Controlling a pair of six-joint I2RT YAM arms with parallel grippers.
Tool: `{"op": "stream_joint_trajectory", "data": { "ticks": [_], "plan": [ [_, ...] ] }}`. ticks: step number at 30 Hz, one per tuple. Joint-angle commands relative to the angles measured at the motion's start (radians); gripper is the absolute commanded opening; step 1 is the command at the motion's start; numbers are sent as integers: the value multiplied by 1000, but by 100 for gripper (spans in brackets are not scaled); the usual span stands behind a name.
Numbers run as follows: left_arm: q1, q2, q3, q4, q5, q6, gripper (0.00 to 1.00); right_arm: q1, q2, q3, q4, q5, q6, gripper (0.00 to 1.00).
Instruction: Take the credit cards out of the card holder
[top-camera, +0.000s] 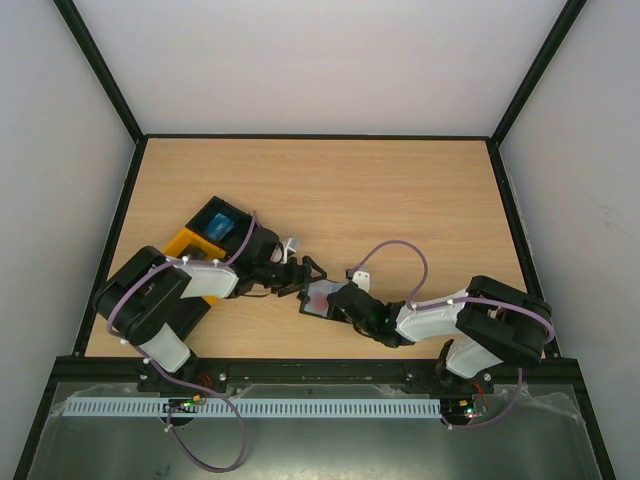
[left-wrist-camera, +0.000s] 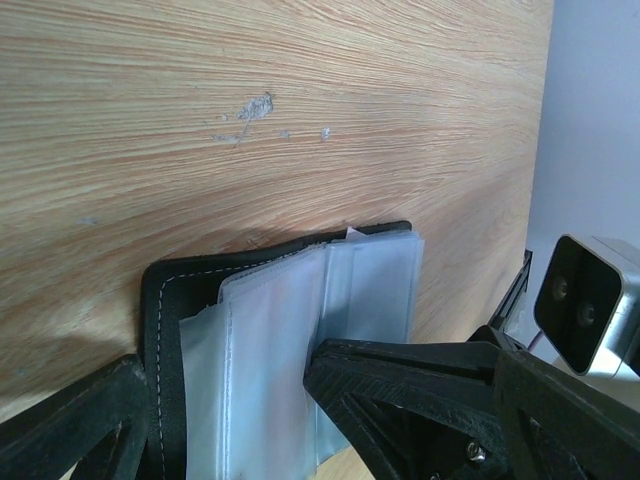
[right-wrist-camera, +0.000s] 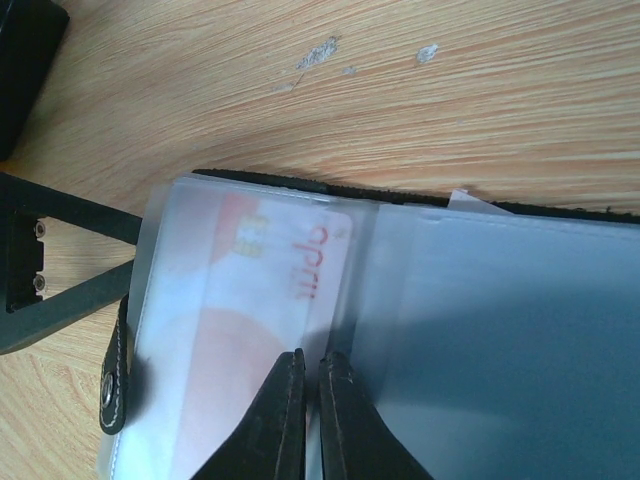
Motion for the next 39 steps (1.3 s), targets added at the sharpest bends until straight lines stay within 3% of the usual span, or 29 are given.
{"op": "stream_joint_trajectory", "data": {
  "ticks": [1, 8, 13, 21, 39],
  "plan": [
    [-18, -33, 21, -22, -2, 0, 94, -3, 21, -44, -123, 32, -18, 5],
    [-27, -116, -15, 0, 3, -61, 89, -2, 19, -102, 0, -5, -30, 5],
    [-42, -141, -3, -82, -43, -44, 87, -3, 20, -130, 35, -8, -27, 5],
    [-42, -73, 39, -132, -81, 27, 87, -4, 8, -133, 34, -5, -35, 5],
    [-50, 8, 36, -20, -12, -6, 87, -4, 12, -137, 44, -7, -32, 5]
  ]
}}
